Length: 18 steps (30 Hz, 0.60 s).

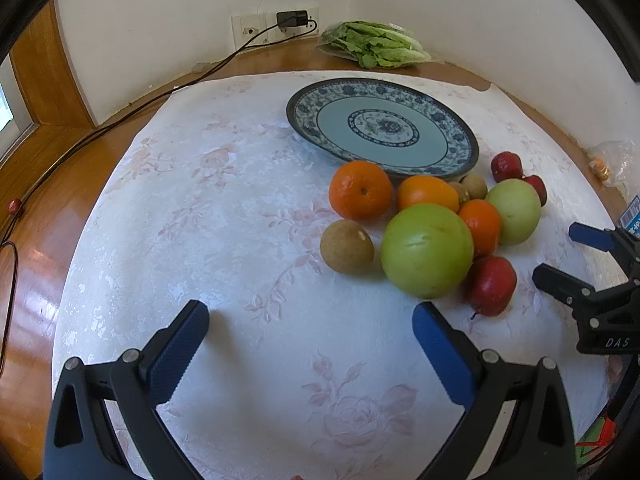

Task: Organize fruits

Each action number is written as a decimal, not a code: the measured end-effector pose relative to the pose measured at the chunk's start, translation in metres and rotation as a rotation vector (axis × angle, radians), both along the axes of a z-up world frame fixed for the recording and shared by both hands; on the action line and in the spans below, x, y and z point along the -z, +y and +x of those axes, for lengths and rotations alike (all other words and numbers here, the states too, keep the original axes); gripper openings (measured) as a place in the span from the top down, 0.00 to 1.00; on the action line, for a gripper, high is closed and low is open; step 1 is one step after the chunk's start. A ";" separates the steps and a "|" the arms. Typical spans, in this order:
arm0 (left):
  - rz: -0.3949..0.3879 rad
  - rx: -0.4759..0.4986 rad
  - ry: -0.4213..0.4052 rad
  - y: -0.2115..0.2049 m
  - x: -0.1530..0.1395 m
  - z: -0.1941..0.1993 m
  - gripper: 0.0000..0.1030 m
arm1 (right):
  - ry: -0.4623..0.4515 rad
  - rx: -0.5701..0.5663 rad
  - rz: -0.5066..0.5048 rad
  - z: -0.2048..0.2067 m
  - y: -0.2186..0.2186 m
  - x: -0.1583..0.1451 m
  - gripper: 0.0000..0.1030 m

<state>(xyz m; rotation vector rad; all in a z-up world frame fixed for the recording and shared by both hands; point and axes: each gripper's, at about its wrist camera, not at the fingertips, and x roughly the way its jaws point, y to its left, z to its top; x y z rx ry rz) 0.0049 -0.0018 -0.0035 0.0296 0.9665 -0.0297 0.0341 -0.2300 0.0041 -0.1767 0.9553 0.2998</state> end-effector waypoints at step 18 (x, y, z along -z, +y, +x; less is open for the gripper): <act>-0.002 0.002 0.002 0.002 -0.003 0.000 0.00 | -0.013 -0.006 0.006 -0.001 0.000 0.001 0.00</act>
